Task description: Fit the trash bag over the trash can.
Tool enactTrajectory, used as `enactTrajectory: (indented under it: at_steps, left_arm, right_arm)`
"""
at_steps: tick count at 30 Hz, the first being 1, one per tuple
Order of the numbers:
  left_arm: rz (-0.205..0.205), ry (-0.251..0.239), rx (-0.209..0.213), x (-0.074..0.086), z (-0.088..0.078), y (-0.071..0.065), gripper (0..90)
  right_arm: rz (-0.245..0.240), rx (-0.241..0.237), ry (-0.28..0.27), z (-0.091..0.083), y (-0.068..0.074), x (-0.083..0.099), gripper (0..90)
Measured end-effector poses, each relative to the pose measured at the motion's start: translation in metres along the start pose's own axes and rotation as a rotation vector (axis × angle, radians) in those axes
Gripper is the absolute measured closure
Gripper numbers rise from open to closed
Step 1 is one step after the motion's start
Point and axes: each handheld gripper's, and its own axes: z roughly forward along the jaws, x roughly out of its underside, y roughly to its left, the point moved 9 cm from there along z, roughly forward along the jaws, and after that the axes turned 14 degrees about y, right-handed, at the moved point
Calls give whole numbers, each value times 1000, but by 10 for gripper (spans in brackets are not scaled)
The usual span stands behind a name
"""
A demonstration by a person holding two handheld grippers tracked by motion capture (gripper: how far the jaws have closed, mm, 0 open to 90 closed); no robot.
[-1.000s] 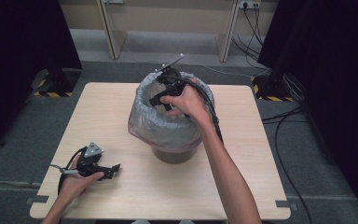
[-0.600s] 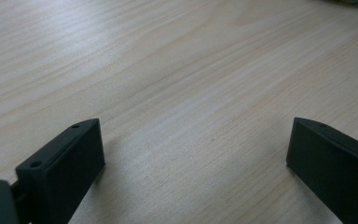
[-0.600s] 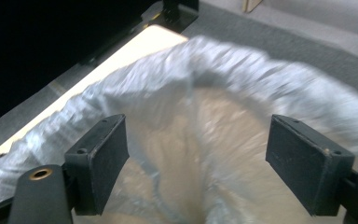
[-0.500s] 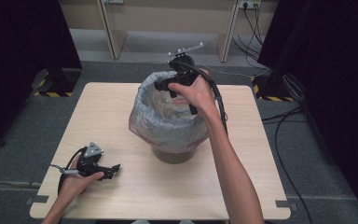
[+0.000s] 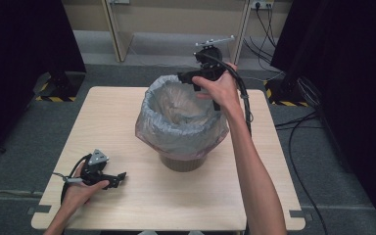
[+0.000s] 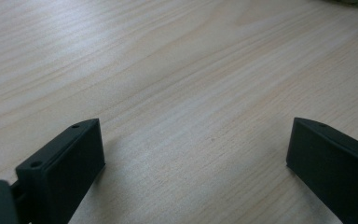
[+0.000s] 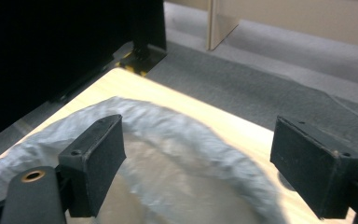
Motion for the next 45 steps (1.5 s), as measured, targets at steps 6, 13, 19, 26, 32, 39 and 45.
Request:
enactTrajectory:
  at_steps: [6,13,19,26,32,39,45]
  left_arm:
    - [0,0,0,0,0,0,30]
    - [-1,1,0,0,0,0,29]
    - [-1,0,0,0,0,0,29]
    - [0,1,0,0,0,0,29]
    - [0,0,0,0,0,0,29]
    - [0,1,0,0,0,0,29]
    - [-1,1,0,0,0,0,29]
  right_arm:
    - [35,37,-31,-11,-27,8,169]
    - [66,61,-67,-20,-53,17,148]
    - [83,89,-94,-24,-73,28,143]
    - [98,114,-100,-24,-88,39,143]
    - [115,123,-113,-23,-99,49,144]
    - [137,138,-118,-22,-113,65,145]
    - [154,155,-119,-19,-122,80,145]
